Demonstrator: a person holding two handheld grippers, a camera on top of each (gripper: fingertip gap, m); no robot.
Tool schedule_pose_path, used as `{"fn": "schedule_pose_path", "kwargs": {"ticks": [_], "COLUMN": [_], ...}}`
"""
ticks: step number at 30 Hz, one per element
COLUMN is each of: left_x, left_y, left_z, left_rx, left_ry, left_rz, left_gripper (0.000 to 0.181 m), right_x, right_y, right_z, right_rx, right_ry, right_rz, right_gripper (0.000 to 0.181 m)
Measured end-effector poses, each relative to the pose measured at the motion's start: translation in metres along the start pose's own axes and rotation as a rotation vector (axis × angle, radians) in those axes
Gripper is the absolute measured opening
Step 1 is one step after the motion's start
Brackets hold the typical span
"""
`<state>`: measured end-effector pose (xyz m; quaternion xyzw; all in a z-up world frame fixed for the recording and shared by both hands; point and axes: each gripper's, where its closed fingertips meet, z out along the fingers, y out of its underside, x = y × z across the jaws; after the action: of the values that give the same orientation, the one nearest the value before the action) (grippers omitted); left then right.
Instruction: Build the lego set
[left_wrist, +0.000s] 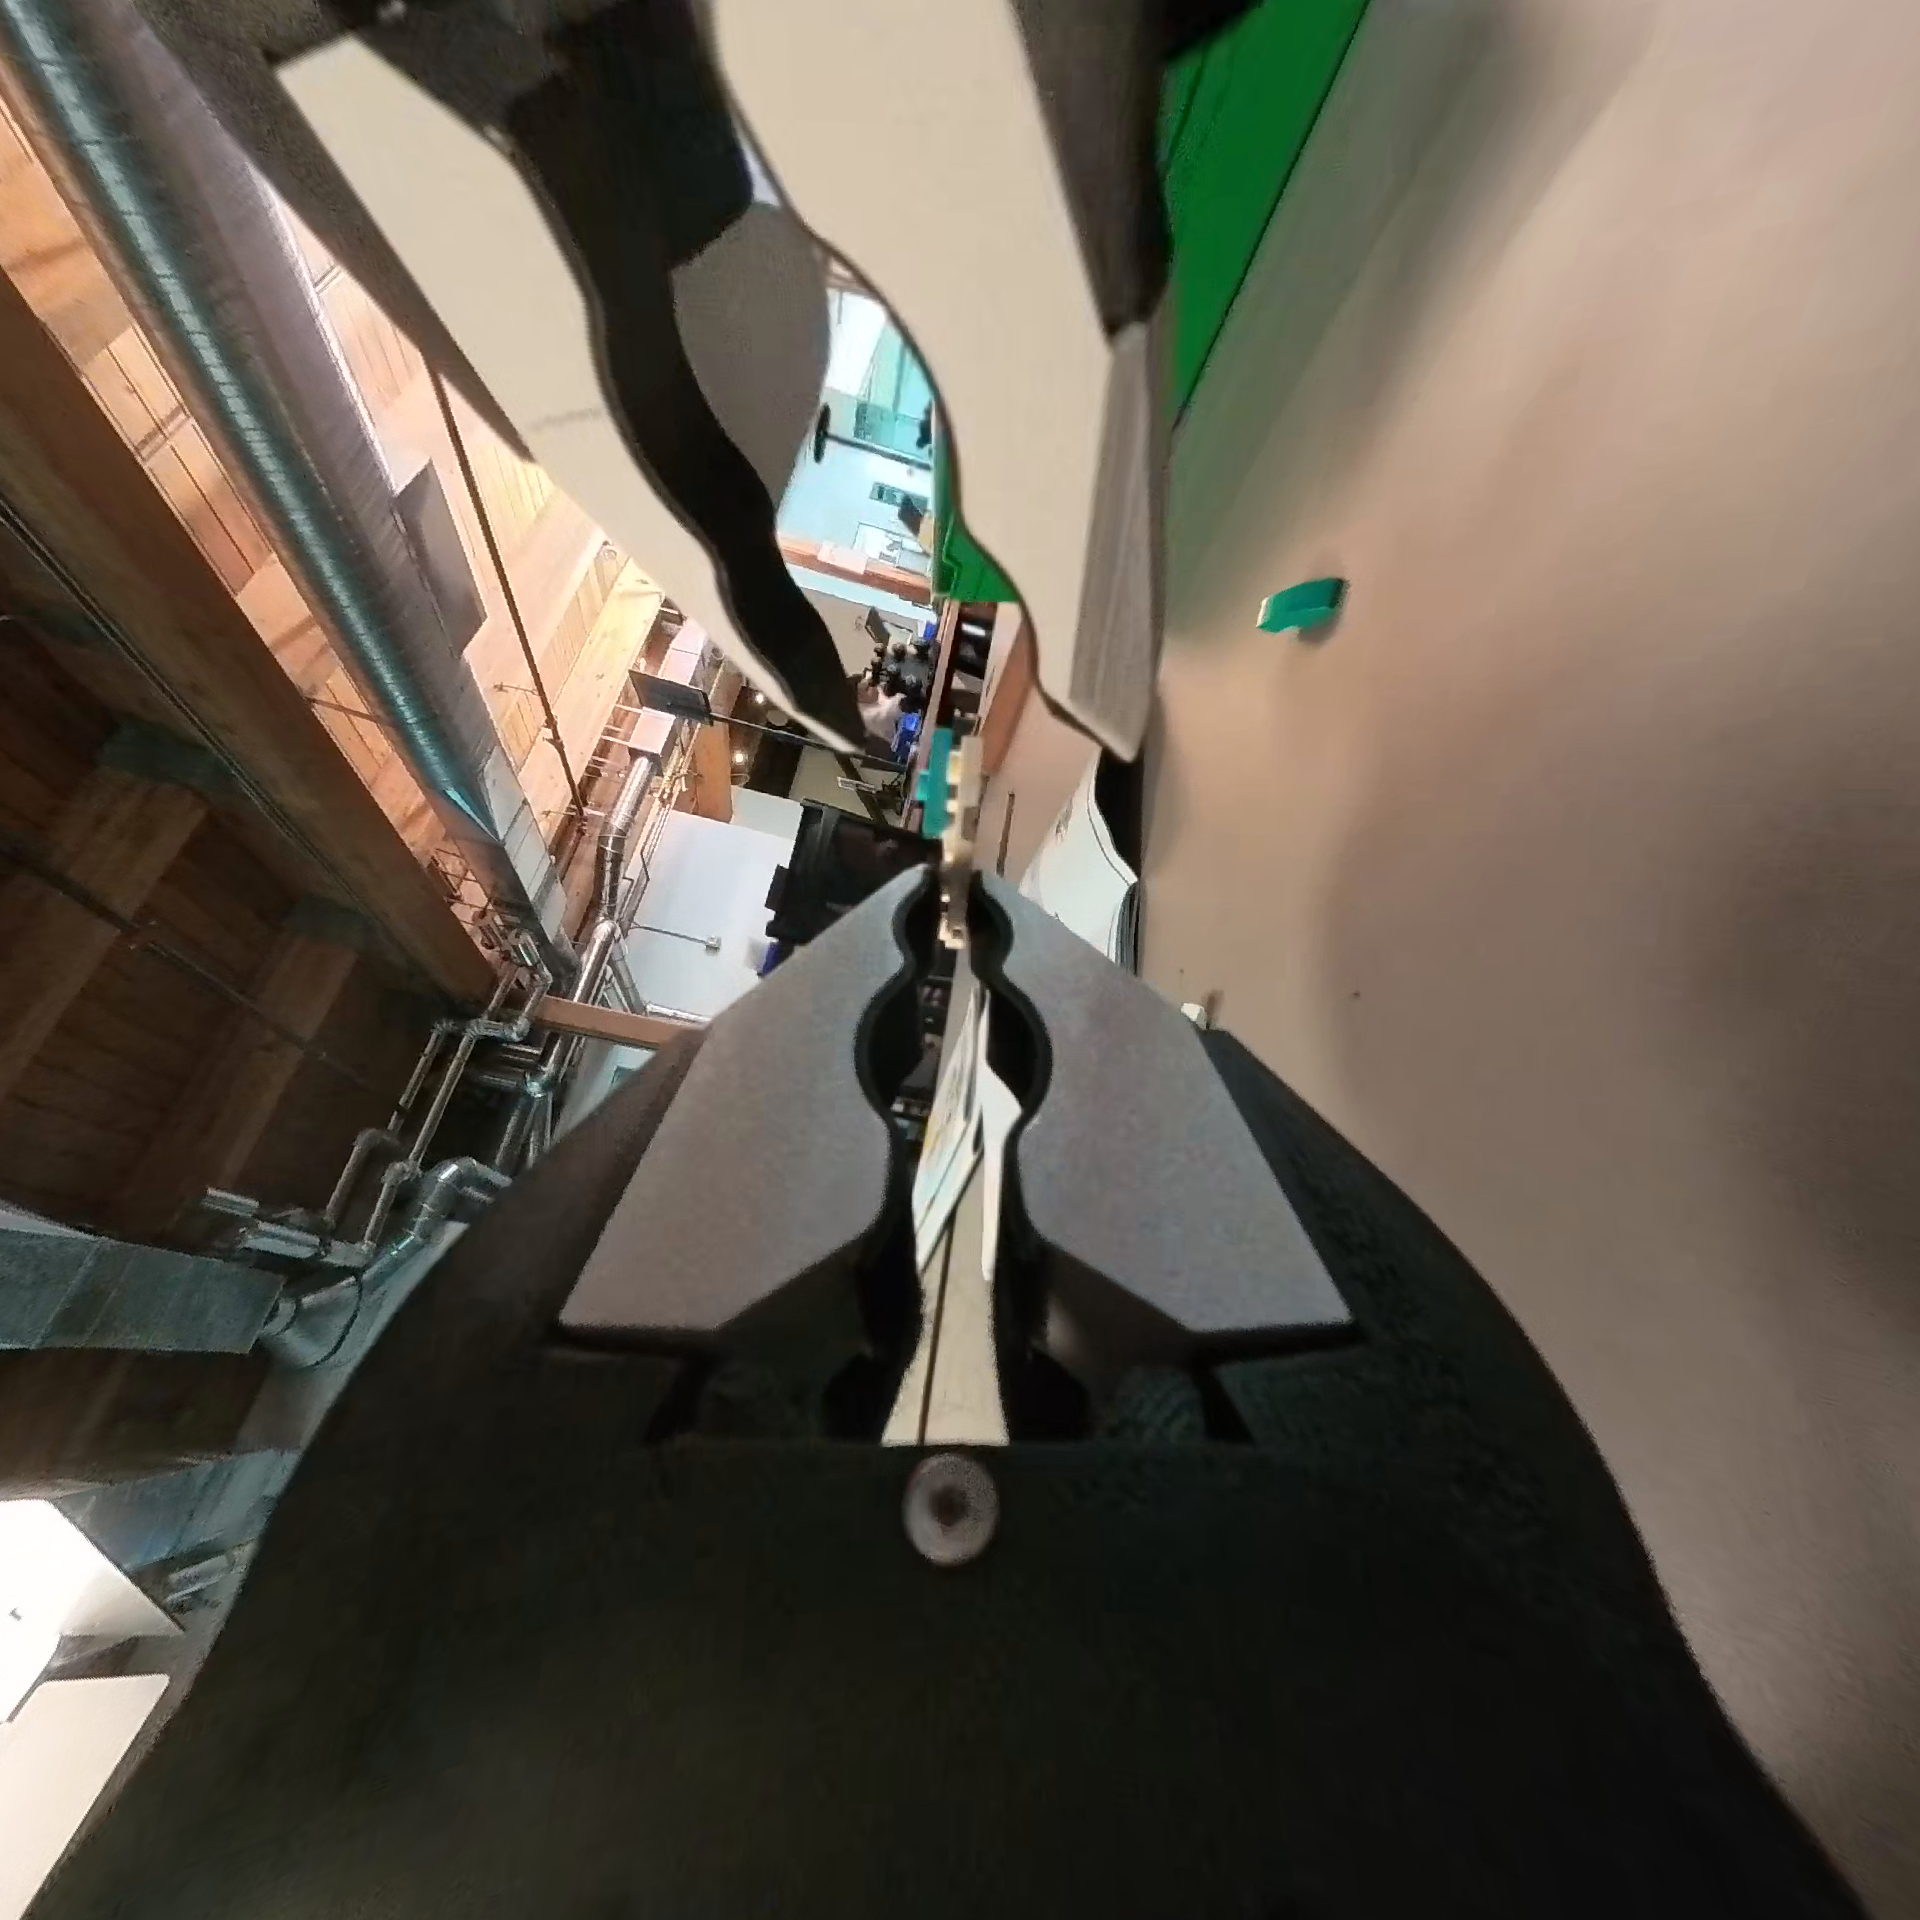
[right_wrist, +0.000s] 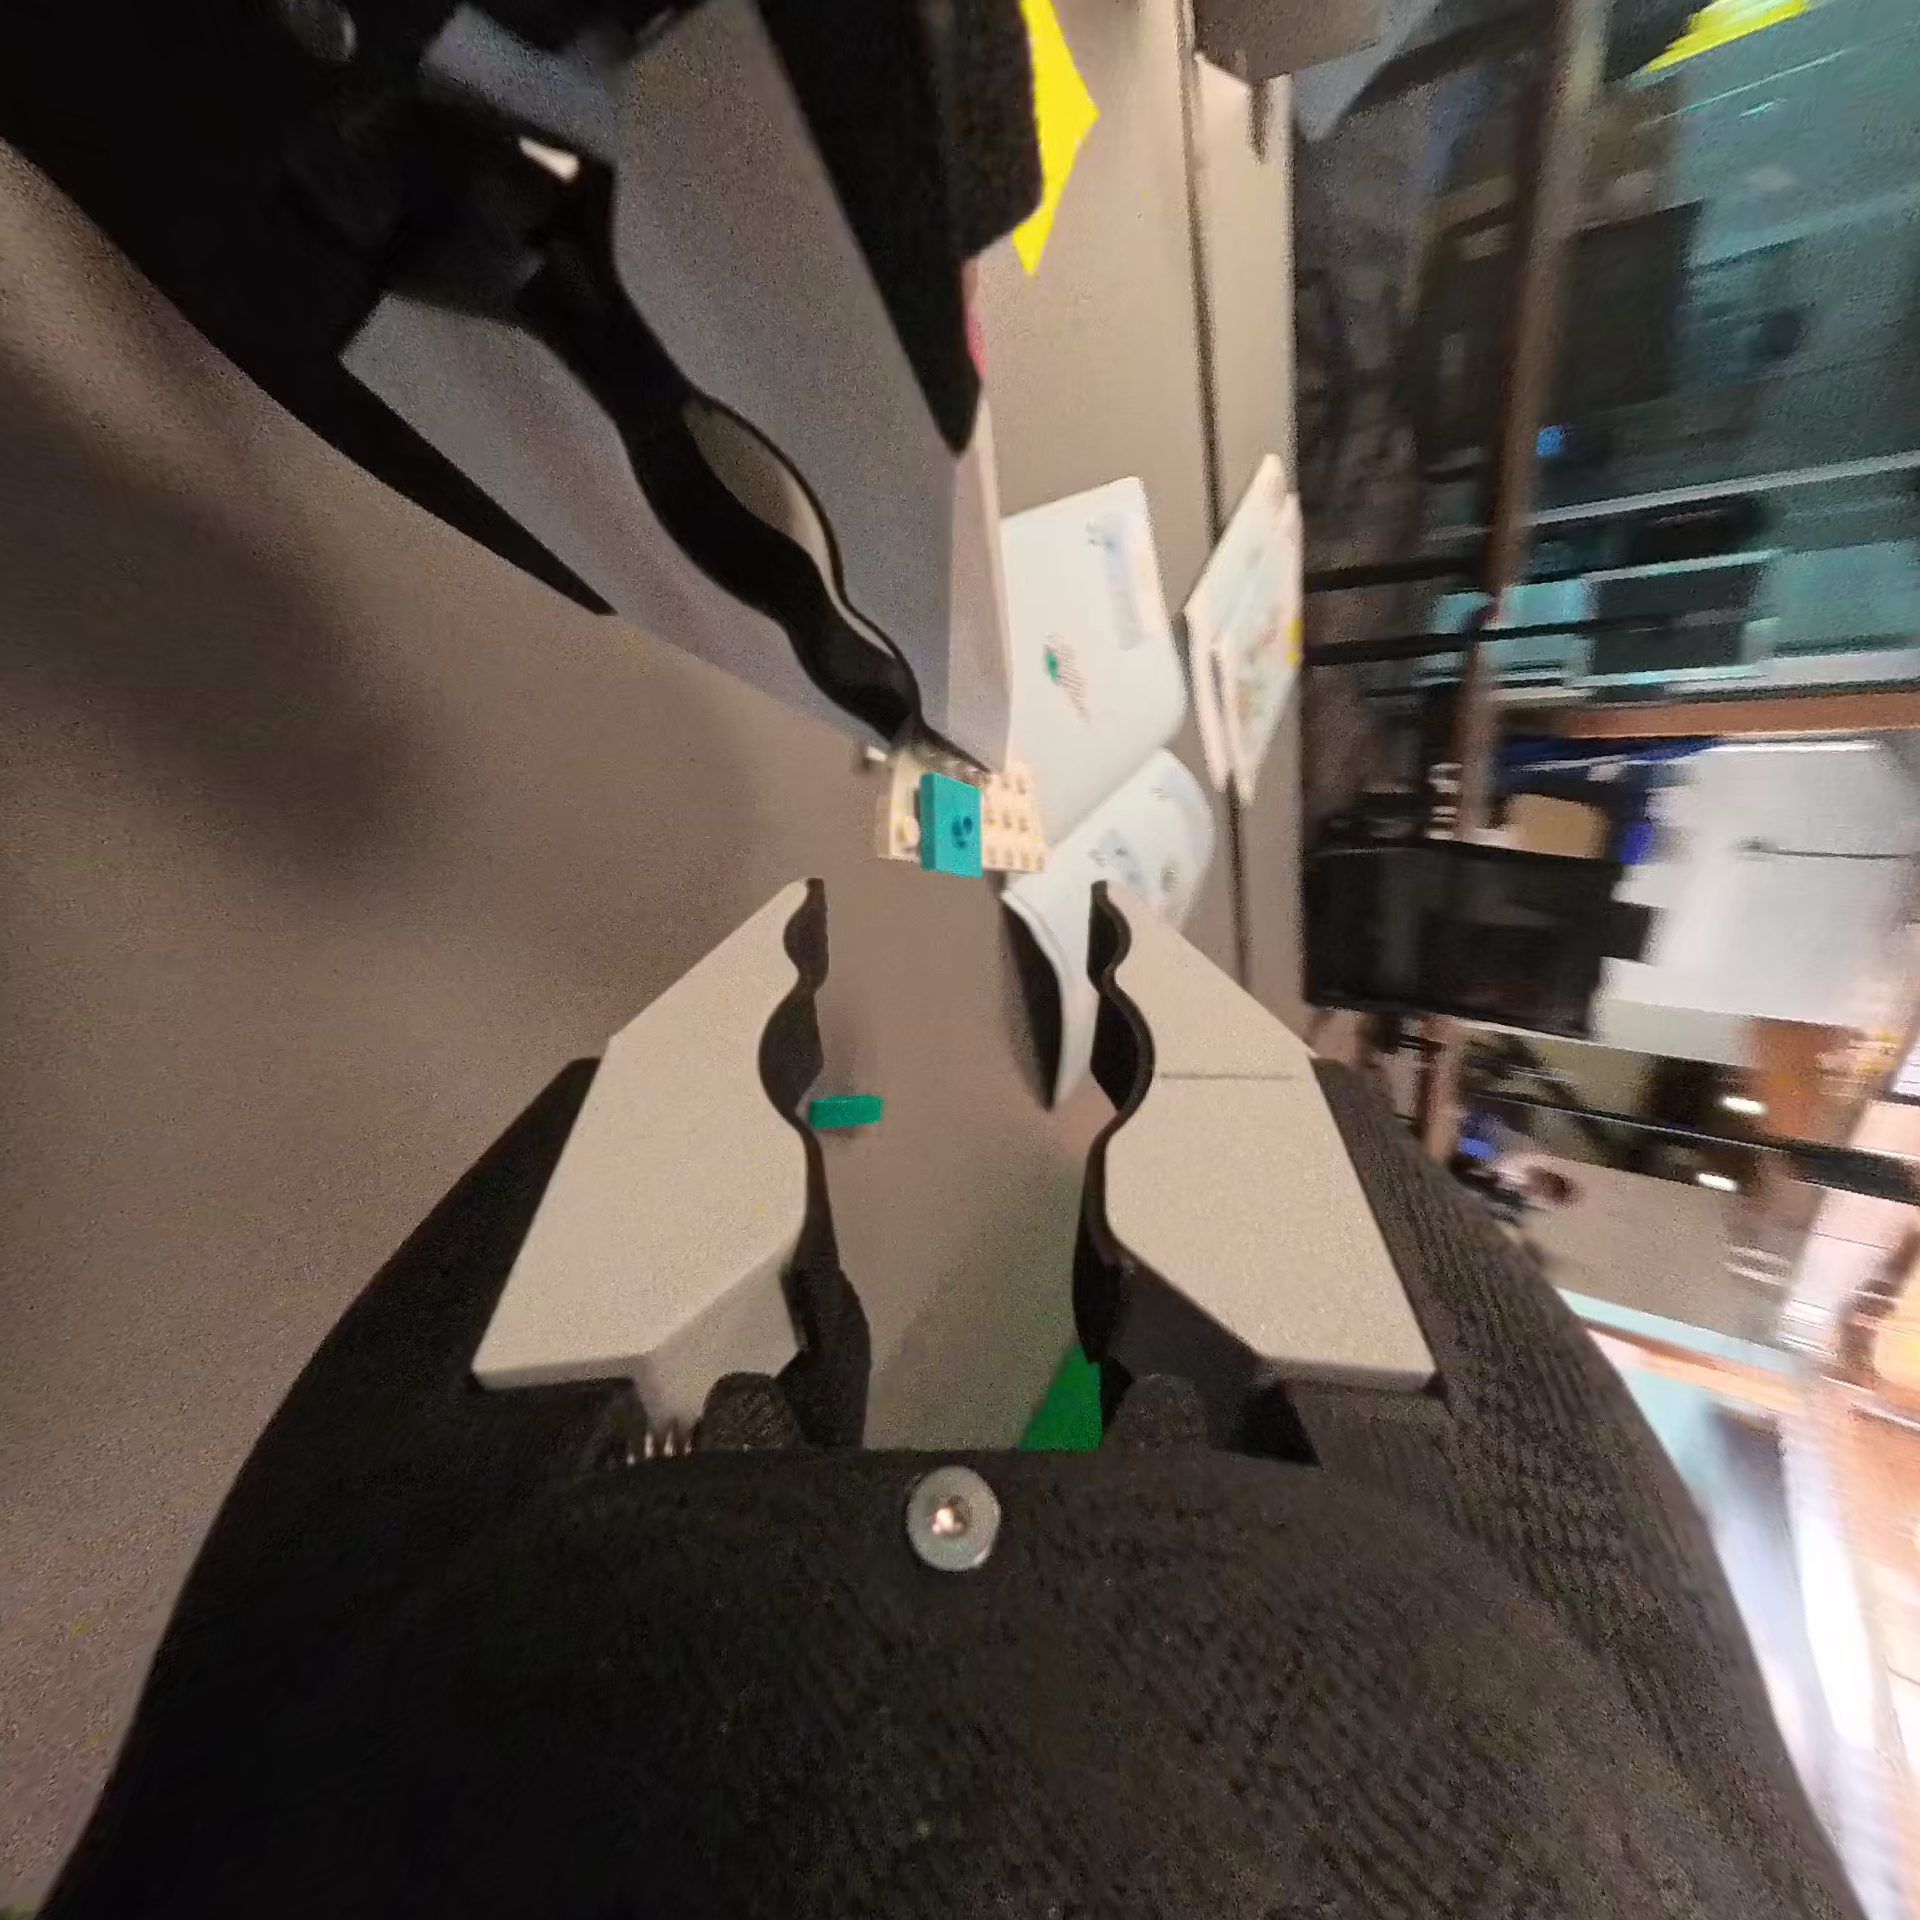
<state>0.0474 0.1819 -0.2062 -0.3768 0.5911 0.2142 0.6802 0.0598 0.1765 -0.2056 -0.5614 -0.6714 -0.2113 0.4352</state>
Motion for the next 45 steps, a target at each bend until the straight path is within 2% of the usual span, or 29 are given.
{"fn": "schedule_pose_path", "kwargs": {"ticks": [1,6,9,15,22,25,35,45], "left_x": [0.000,0.002,0.004,0.005,0.005,0.004,0.005,0.005], "left_y": [0.001,0.002,0.002,0.004,0.004,0.003,0.004,0.007], "left_z": [0.000,0.001,0.001,0.002,0.002,0.002,0.002,0.003], "left_rx": [-0.003,-0.013,-0.012,-0.020,-0.021,-0.017,-0.015,-0.042], "left_ry": [0.002,0.013,0.018,0.026,0.027,0.025,0.028,0.032], "left_rz": [-0.001,-0.001,0.018,0.018,0.009,0.008,0.008,0.002], "left_gripper": [0.004,0.003,0.003,0.004,0.003,0.003,0.004,0.004], "right_x": [0.000,-0.004,-0.001,-0.003,-0.005,-0.007,-0.006,-0.001], "right_y": [0.000,-0.007,-0.013,-0.011,-0.006,-0.009,-0.011,-0.012], "right_z": [0.002,0.006,0.005,0.008,0.011,0.011,0.013,0.010], "right_rx": [-0.015,-0.027,-0.010,0.011,0.029,0.058,0.088,0.074], "right_ry": [0.036,0.125,0.158,0.144,0.163,0.182,0.219,0.270], "right_rz": [-0.036,-0.192,-0.216,-0.236,-0.326,-0.360,-0.378,-0.376], "right_gripper": [0.047,0.033,0.029,0.030,0.047,0.048,0.021,0.009]}}
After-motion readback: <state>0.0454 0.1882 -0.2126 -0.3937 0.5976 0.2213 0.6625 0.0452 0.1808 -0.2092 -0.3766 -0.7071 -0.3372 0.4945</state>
